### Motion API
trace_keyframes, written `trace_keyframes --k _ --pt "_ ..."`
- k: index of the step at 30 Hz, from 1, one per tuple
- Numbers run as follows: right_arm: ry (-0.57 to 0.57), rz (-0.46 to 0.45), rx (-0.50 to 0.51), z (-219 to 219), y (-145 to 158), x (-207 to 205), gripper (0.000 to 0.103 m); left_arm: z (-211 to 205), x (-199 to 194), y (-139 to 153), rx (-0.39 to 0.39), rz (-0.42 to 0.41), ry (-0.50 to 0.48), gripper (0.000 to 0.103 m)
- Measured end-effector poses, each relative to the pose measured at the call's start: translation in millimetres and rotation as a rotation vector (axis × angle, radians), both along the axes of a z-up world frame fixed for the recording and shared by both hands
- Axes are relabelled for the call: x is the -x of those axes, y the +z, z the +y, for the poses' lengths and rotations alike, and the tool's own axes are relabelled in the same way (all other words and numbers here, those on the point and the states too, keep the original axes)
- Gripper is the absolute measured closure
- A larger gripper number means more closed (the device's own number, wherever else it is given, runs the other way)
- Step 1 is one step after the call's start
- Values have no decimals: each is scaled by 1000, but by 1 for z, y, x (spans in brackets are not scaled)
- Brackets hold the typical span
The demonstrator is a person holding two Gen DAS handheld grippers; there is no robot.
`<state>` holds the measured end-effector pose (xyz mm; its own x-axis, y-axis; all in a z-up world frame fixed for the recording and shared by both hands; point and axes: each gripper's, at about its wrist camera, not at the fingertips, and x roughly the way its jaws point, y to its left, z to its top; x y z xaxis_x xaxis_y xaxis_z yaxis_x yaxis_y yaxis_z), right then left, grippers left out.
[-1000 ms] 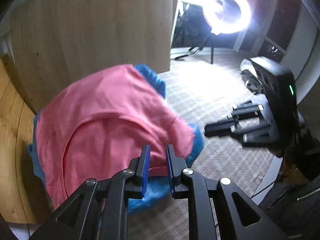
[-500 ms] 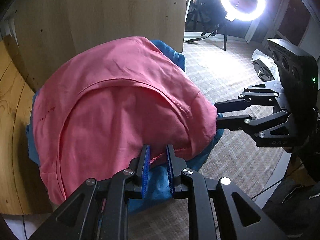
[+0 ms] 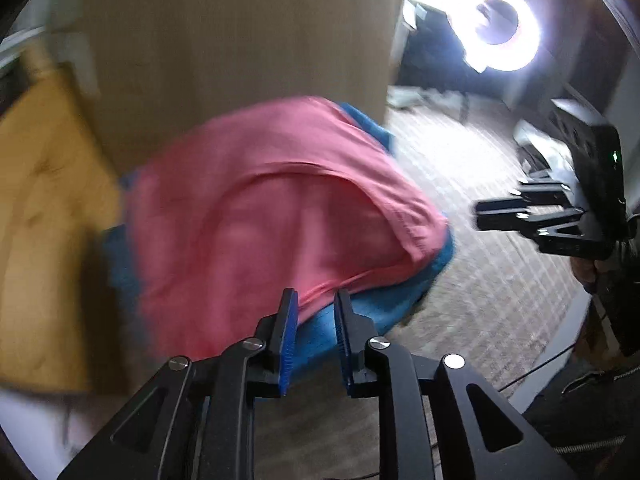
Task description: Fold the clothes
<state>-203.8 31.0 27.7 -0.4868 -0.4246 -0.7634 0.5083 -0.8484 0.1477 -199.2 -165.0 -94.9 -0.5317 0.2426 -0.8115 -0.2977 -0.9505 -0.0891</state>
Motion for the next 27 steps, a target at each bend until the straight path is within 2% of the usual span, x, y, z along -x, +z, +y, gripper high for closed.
trace_keyframes --k 4,5,10,12,14,17,19,21,22,23,24,25,27 --pt "44 17 60 -22 15 1 76 -56 -22 -12 -6 -23 157 82" --pt "67 16 70 -34 16 4 76 -65 -25 -18 -8 -33 180 82" --pt "165 29 50 -91 16 10 76 -72 -15 -34 -56 -49 185 81" --pt "195 41 41 -109 14 13 76 -75 -8 -34 -71 -28 201 81" --pt "201 34 -1 -125 4 20 76 -74 1 -43 -73 -45 190 81" --pt "209 -90 -68 -137 -26 31 76 -71 16 -57 -75 -81 166 75" --pt "203 -121 -66 -127 -27 25 76 -71 19 -64 -63 -100 165 77" --pt "168 -120 -19 -105 -15 12 74 -75 5 -57 -66 -72 189 77" --pt "135 -120 17 -90 -6 5 64 -77 -6 -49 -78 -51 208 76" --pt "85 -115 53 -74 1 -2 58 -78 -14 -43 -91 -33 222 71" --pt "26 -105 74 -59 6 -9 45 -78 -23 -37 -105 -16 234 67" --pt "-33 -95 95 -45 11 -15 39 -77 -32 -29 -116 4 254 57" --pt "-155 -84 132 -18 19 -28 38 -72 -46 -18 -123 38 290 42"
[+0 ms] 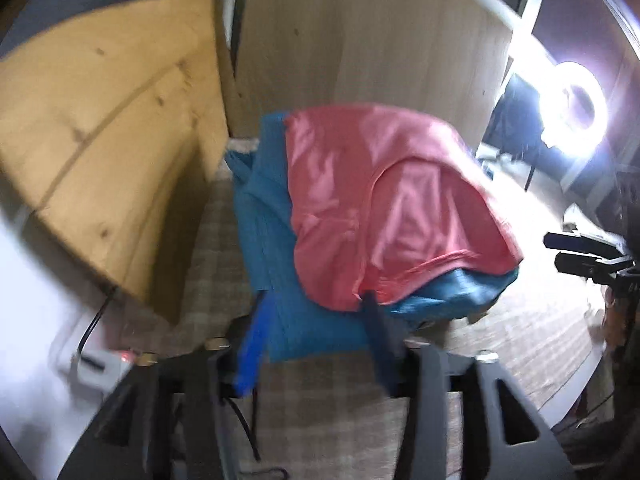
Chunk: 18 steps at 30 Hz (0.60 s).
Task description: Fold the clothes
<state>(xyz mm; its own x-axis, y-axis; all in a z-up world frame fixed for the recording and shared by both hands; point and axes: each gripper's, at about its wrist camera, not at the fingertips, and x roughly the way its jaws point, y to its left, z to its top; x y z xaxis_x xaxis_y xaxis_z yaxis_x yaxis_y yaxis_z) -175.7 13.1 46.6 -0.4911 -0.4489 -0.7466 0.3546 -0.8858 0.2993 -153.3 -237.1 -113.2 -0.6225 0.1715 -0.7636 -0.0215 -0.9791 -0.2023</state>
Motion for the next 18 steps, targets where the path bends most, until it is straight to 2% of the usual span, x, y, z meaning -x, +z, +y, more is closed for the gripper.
trace_keyframes --k 1,2,5,7,8,12,14,18 --pt "-66 -22 8 11 -1 -5 38 5 -2 3 0 11 11 32" --pt "-122 -43 11 19 -2 -8 37 10 -2 5 -1 20 19 28" --pt "-232 -79 -49 28 -7 -18 37 32 -4 8 4 28 12 28" --pt "-266 -76 -95 26 -7 -27 37 48 -4 8 20 22 -14 27" --pt "-280 -71 -116 25 -6 -32 37 56 -5 8 28 19 -28 27" --pt "-291 -1 -176 12 7 -54 37 82 -16 10 166 11 -63 27" --pt "-287 31 -210 6 12 -62 37 89 -24 12 224 13 -47 27" --pt "-261 63 -242 4 17 -73 37 95 -46 20 190 10 2 26"
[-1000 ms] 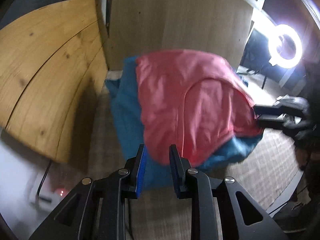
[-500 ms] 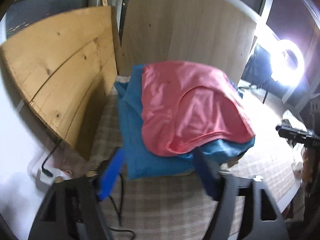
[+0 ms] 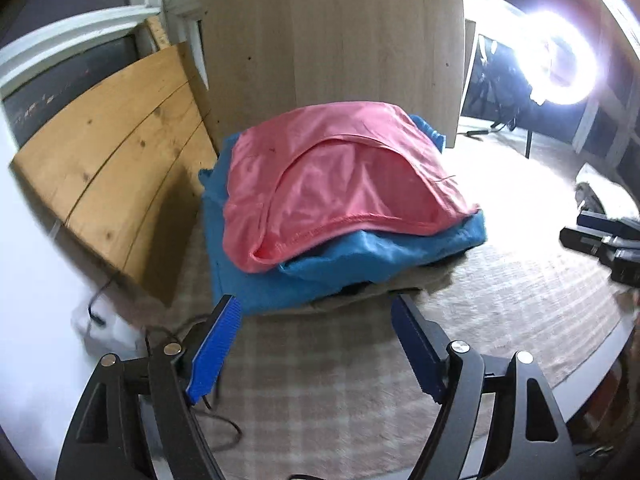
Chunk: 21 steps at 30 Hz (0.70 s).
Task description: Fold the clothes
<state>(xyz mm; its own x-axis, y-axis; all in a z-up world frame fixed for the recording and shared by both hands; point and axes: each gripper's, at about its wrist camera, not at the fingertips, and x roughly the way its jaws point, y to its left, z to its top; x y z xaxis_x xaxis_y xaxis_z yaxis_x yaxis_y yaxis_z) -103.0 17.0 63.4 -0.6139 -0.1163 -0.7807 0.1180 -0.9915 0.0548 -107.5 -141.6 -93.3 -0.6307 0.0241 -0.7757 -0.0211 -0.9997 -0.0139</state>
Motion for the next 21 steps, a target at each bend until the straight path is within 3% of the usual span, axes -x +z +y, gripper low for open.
trace_keyframes --k 5,10,17,21 --pt "42 33 13 7 10 -31 37 31 -32 5 -66 -26 27 16" --pt "80 75 -23 24 19 -70 37 74 -64 19 -64 -16 43 16" --pt "91 73 -23 65 18 -116 37 122 -105 37 -152 -22 33 16" --pt "90 64 -23 87 14 -138 37 150 -127 40 -126 -20 32 15"
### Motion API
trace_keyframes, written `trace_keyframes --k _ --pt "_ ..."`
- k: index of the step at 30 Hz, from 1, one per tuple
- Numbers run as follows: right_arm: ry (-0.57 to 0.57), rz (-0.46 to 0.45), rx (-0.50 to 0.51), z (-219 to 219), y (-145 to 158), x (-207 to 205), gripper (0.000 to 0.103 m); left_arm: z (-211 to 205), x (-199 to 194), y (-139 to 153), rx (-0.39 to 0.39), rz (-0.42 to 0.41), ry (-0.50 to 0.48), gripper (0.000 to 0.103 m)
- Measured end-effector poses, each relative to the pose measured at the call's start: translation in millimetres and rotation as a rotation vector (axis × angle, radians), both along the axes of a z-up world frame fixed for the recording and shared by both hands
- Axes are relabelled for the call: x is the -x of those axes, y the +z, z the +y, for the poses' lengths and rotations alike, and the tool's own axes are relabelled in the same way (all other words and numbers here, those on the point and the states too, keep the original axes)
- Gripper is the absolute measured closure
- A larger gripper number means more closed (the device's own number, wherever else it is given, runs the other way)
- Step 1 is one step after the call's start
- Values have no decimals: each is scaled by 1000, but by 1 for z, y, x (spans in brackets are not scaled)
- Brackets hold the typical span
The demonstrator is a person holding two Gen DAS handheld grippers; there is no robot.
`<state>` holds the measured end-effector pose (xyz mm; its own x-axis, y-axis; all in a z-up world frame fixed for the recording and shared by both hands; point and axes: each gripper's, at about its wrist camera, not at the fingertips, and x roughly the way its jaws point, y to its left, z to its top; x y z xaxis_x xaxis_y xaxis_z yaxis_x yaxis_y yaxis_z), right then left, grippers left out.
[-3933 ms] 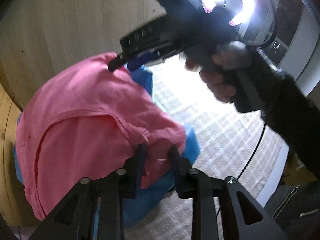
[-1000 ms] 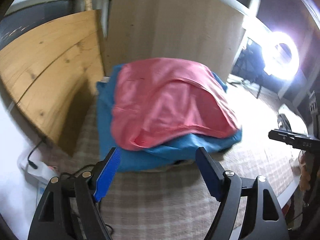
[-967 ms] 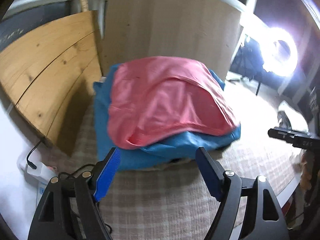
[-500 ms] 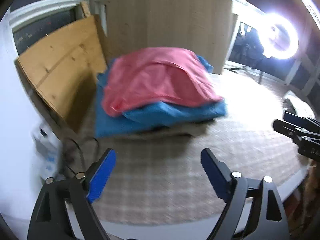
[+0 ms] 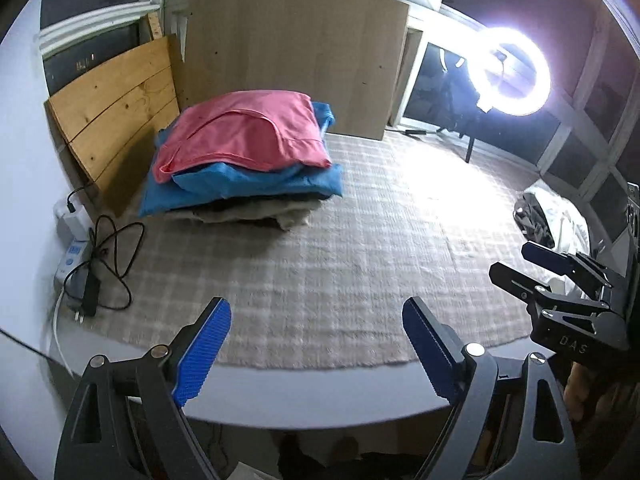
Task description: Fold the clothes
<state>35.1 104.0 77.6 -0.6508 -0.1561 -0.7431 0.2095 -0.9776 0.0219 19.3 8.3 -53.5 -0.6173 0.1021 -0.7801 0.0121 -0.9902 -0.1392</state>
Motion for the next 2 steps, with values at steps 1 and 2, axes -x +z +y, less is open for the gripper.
trace_keyframes --k 1,2 --pt "-1 2 2 5 -1 -5 37 7 -6 0 4 0 -4 15" --pt "-3 5 4 9 -1 -11 37 11 -10 0 5 1 -7 14"
